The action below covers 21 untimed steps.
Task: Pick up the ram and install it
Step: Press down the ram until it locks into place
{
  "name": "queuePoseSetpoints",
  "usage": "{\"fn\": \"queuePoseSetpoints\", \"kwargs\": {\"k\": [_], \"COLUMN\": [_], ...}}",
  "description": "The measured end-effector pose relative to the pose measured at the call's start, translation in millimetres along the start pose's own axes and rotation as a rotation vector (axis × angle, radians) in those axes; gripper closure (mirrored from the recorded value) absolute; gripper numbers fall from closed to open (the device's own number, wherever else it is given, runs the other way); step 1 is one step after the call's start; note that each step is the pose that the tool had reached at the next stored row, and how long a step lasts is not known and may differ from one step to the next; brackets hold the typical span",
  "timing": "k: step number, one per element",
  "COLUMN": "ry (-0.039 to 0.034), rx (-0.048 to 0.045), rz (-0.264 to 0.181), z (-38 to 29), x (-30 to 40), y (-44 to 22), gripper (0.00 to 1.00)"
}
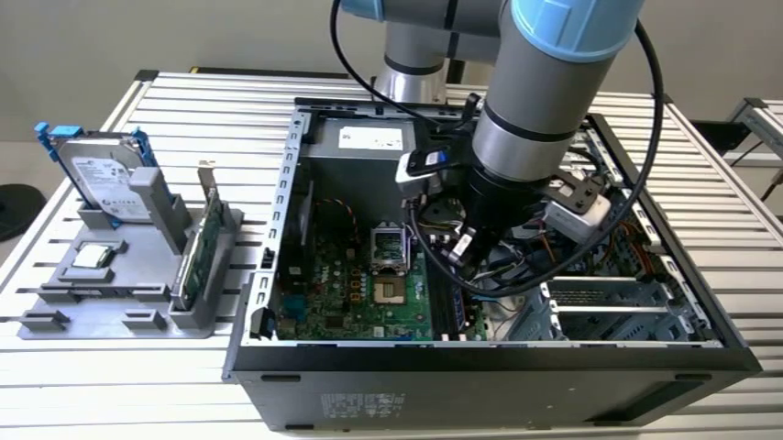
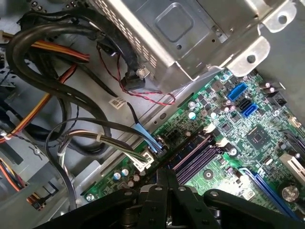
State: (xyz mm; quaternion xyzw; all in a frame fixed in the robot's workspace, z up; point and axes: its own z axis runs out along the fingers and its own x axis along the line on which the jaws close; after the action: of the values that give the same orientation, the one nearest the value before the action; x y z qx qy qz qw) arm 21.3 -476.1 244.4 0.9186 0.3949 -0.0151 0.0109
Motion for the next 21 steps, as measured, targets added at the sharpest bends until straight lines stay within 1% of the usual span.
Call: {"fn": "queuePoseSetpoints", "kwargs": {"k": [11,21], "ry": [0.0008,0.0024], "rx": [-0.0024,-0.0034], "rz": [-0.073,-0.128], "z": [0.1,0.1], "x": [0.1,0.1], "y": [-0.1,-0.1], "gripper": [1.00,1.00]}}
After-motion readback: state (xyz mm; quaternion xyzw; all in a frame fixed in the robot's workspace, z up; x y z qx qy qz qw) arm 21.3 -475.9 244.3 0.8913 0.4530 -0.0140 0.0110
